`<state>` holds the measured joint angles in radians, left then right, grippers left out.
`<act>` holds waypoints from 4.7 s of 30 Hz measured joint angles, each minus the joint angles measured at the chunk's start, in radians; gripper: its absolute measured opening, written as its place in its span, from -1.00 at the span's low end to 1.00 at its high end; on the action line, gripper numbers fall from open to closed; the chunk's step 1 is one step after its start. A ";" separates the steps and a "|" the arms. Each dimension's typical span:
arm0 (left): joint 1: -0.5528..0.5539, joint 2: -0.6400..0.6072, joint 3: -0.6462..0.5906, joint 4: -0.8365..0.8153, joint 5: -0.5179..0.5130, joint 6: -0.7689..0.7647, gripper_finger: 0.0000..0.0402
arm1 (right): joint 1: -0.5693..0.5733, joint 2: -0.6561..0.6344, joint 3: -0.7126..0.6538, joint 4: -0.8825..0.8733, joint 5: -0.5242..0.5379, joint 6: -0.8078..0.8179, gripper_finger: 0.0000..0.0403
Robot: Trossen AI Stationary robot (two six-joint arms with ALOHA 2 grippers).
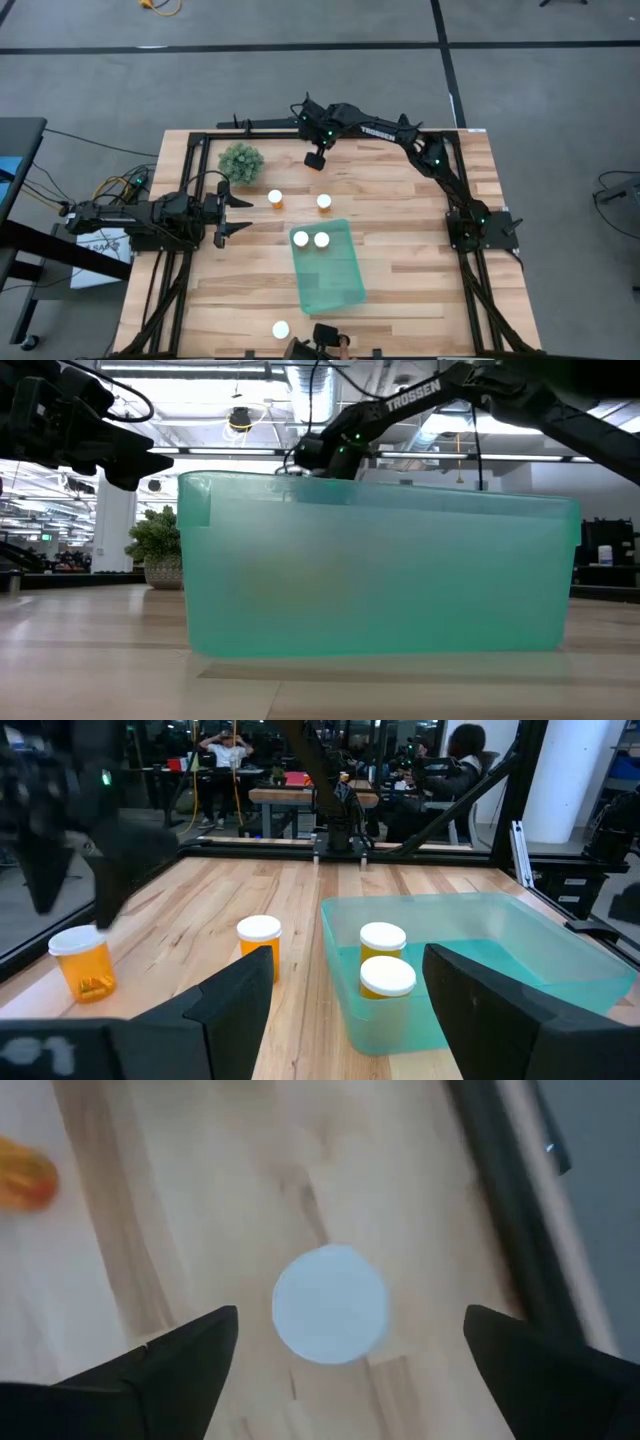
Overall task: Pick and place pill bottles into a basket
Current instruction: Put the orange pill bottle into the green bin
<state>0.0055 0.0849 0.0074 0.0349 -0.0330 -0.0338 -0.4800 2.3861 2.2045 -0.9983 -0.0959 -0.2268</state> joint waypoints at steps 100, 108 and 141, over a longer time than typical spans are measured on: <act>0.000 0.000 0.000 0.000 0.000 0.000 0.23 | 0.058 -0.134 0.143 -0.321 -0.114 -0.037 -0.05; 0.000 0.000 0.000 0.000 0.000 0.000 0.23 | 0.133 -0.330 0.143 -0.405 -0.143 0.048 -0.02; 0.000 0.000 0.000 0.000 0.000 0.000 0.23 | 0.569 -0.387 0.128 -0.475 -0.109 0.306 -0.01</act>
<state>0.0055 0.0849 0.0076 0.0351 -0.0332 -0.0338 0.0892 1.9989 2.3325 -1.4734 -0.2049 0.0792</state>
